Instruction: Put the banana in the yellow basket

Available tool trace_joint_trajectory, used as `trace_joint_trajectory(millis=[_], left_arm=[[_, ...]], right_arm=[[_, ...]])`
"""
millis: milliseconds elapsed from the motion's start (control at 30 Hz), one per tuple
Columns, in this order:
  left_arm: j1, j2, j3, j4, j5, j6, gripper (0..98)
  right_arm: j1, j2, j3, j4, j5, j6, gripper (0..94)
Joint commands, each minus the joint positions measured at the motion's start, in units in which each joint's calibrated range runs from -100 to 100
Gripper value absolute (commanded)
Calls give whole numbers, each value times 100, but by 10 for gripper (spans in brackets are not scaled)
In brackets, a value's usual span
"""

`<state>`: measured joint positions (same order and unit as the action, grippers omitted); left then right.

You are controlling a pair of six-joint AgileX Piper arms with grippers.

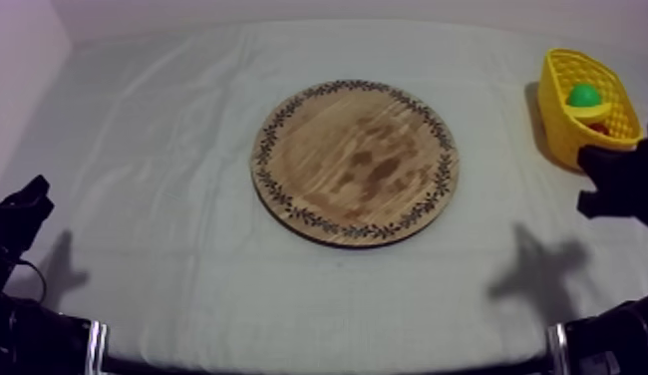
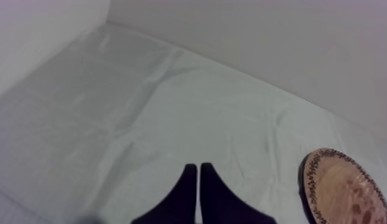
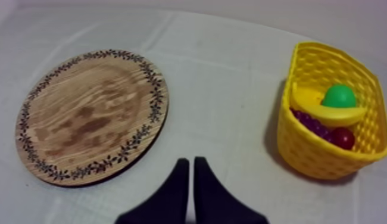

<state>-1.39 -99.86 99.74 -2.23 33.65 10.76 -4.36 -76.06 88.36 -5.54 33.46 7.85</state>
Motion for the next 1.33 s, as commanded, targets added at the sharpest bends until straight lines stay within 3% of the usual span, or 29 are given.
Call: trace_joint_trajectory(millis=[0, 200, 367, 467, 600, 767, 1100, 1300], left_arm=[[-2, 3, 4, 1, -2, 1, 1], [-2, 3, 4, 1, -2, 1, 1], [-2, 3, 4, 1, -2, 1, 1], [-2, 3, 4, 1, -2, 1, 1], [-2, 3, 4, 1, -2, 1, 1], [-2, 3, 4, 1, -2, 1, 1], [-2, 3, 4, 1, -2, 1, 1], [-2, 3, 4, 1, -2, 1, 1]], right_arm=[[21, -964, 245, -27, 164, 21, 11], [261, -1769, 472, -319, 649, 332, 6], [449, -1929, 730, -484, 656, 477, 6], [547, -1950, 846, -364, 660, 254, 6], [501, -1958, 1048, 75, 510, -331, 6], [412, -1960, 1109, 334, 546, -534, 6], [383, -1961, 1130, 403, 502, 313, 6], [382, -1961, 1131, 404, 501, 416, 6]])
